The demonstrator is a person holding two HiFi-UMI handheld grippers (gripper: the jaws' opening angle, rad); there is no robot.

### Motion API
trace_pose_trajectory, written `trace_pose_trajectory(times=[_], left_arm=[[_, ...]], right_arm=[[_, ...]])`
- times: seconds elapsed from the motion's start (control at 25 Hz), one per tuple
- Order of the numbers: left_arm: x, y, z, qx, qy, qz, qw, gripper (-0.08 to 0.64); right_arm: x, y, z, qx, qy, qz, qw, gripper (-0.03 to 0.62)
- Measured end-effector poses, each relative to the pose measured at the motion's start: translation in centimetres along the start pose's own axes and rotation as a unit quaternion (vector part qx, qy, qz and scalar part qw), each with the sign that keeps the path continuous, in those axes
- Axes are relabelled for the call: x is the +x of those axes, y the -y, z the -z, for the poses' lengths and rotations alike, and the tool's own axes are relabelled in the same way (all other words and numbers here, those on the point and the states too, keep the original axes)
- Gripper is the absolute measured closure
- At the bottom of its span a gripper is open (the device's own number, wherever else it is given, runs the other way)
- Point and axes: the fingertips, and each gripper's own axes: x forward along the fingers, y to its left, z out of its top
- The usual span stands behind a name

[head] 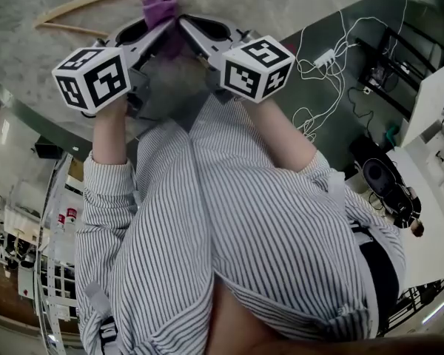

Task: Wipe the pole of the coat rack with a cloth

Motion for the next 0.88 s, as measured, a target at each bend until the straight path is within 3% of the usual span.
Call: trace_pose_trajectory(times=[0.28,0.88], left_arm=[[0.1,-0.9,-1.8,0.024,-0.001,-0.002,0.9997,0.433],[0.5,-3.3,-5.5,0.002,0.036,-0.004,0.9993,0.434]], right_arm=[[1.4,0.3,-1.2,-0.006,0.010,0.007,1.000,0.577],[4.3,1.3,-4.0,-0.003,0.035,0.030,0.999,0.577]])
